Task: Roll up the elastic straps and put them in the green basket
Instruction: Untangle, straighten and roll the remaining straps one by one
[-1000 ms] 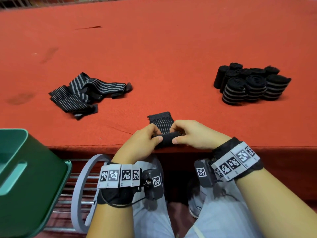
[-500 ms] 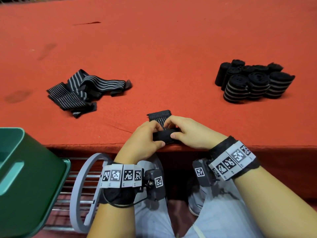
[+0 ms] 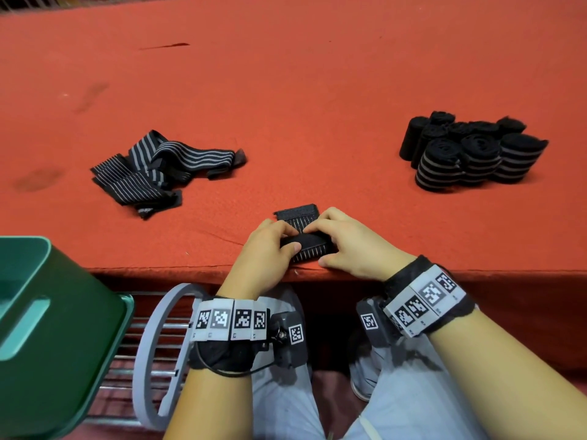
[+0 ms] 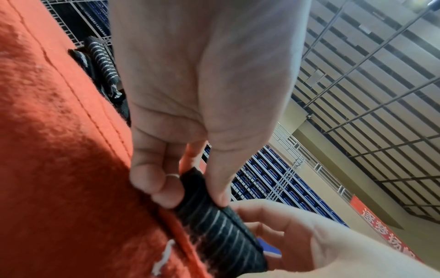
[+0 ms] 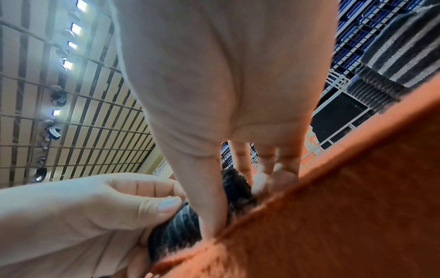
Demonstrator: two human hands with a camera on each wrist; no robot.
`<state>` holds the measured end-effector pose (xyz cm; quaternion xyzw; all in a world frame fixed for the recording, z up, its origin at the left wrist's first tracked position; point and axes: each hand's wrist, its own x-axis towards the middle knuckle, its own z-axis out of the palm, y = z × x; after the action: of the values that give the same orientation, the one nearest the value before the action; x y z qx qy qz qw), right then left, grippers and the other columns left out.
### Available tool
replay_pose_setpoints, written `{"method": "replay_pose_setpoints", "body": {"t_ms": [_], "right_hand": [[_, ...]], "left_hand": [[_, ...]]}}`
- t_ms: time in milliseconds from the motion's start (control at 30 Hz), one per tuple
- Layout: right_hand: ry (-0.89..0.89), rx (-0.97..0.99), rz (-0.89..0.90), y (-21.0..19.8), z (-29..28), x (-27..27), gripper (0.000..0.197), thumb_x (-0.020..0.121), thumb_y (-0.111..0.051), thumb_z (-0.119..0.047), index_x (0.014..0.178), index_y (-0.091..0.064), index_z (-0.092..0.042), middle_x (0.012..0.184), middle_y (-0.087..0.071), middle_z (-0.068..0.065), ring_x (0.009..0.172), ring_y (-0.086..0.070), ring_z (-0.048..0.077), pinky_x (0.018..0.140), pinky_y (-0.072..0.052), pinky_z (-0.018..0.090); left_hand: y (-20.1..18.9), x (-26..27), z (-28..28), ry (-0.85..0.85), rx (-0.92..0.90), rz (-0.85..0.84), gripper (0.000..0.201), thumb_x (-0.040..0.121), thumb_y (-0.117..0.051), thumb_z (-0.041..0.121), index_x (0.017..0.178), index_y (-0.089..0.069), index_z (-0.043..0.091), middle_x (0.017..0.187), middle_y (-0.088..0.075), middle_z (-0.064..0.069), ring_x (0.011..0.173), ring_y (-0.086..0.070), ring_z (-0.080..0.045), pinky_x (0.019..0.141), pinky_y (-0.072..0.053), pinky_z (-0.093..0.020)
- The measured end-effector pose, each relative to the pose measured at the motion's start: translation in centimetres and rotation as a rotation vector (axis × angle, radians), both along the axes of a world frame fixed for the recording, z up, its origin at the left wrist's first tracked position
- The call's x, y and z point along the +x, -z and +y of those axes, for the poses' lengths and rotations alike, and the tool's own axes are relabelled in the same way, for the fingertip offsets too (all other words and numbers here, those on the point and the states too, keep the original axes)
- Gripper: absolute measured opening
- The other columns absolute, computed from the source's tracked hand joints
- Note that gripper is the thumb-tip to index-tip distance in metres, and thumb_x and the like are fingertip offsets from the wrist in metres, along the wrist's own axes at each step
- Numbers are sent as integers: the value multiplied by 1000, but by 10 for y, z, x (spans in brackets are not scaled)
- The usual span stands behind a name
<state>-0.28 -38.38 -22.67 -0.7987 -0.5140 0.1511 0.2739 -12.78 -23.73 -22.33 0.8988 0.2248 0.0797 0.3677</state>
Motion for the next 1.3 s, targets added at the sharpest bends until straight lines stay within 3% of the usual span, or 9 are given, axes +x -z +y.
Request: {"method": "replay_pose_setpoints", "body": {"t_ms": [67,200,367,467,667,900,967,1100,1300], "right_hand": [[32,7,-17,1,4,0,50,78,-77,-18,124,-61,-30,109,-45,-9,85,-48,3,82,-41,27],[84,-6,-34,2,8,-1,48,82,-76,-23,127,-59,-29,110,-52,-6,105,-55,17,95,-44,39],[55,-34,-13,-3,1,-2,34,84,-73,-25,112,-54,-29,105,-56,-6,98,-54,15,91,-45,38],[27,-108,51,-7,-4,1,31,85,-72,-29,111,-57,-29,103,-58,-7,95,-54,13,88,-45,35],[44,-81,55,-8,-6,3,28,88,-71,-32,113,-66,-21,109,-45,-7,86,-49,4,84,-43,29],[29,-75,21,-7,-1,6,25,92,-66,-30,116,-67,-20,106,-53,-9,87,-49,4,82,-35,26],[36,-79,29,-8,-1,6,26,93,-65,-29,118,-67,-22,104,-55,-8,93,-51,8,84,-36,27],[52,-65,37,-8,-3,5,27,93,-65,-30,120,-64,-25,107,-60,-8,98,-53,9,84,-36,27],[58,-81,65,-15,-2,0,25,94,-63,-31,115,-49,-28,102,-62,-6,91,-56,13,79,-43,34]], "left_hand": [[-1,0,-1,-9,87,-20,23,93,-64,22,116,-65,19,110,-54,5,104,-56,-17,97,-43,-34],[-5,-5,-3,31,136,-39,37,85,-72,22,119,-60,25,110,-54,8,98,-53,-12,91,-42,-29],[-8,-8,-1,64,164,25,45,76,-79,16,114,-61,31,105,-57,9,97,-53,-11,87,-40,-26],[-11,-11,1,127,104,65,40,78,-79,17,113,-65,31,103,-60,10,85,-53,-3,74,-37,-18],[-10,-7,3,145,50,51,33,85,-75,19,117,-69,21,109,-48,15,93,-51,0,89,-37,-23],[-7,-5,5,145,-39,73,33,92,-66,19,125,-64,22,115,-57,4,105,-54,-14,98,-40,-33],[-6,-6,5,138,-60,56,35,92,-66,19,126,-62,25,114,-59,5,100,-55,-12,97,-42,-33],[-4,-8,7,97,-94,18,25,91,-67,21,110,-59,35,100,-60,17,81,-56,-5,77,-44,-28],[-8,-2,10,88,-94,65,15,94,-62,24,107,-60,31,102,-65,7,86,-60,-11,81,-50,-34]]}}
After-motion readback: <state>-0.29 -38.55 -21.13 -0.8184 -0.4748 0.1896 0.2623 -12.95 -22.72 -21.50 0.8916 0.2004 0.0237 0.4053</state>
